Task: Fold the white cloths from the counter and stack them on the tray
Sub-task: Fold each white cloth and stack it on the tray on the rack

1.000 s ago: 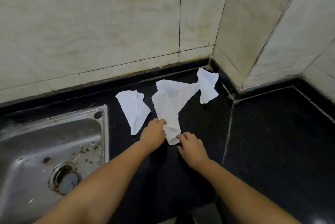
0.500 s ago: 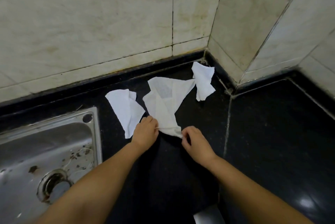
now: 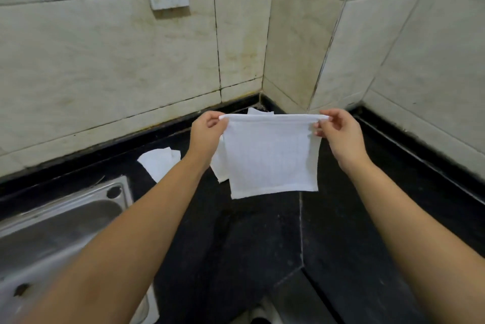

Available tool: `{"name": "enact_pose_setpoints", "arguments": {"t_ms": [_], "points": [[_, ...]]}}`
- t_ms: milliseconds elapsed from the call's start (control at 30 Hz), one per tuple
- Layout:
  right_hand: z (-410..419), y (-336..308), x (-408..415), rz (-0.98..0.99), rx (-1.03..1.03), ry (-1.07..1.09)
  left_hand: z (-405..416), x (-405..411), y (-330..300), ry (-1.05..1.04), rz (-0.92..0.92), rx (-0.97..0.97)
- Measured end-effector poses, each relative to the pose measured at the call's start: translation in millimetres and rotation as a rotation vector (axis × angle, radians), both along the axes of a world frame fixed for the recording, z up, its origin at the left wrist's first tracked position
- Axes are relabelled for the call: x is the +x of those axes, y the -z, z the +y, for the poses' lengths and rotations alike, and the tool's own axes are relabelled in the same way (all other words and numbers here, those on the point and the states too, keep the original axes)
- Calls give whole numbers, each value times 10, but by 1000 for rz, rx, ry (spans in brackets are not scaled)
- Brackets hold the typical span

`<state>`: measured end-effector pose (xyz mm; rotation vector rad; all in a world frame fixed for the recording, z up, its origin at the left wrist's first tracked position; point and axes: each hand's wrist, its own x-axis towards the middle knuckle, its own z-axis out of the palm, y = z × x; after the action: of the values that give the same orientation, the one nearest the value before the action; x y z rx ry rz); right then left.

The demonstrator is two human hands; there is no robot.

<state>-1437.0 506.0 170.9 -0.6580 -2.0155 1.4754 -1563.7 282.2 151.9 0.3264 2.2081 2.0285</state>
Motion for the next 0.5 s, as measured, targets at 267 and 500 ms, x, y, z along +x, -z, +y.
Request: {"name": "enact_pose_setpoints", "arguments": {"t_ms": [267,500], "points": [[-13,90,410,-40,88,-68,-208,316,20,126,-33,58],[-329,1089,1013,-464,-141,-344,-883,832,992,389,-398,-231]]}}
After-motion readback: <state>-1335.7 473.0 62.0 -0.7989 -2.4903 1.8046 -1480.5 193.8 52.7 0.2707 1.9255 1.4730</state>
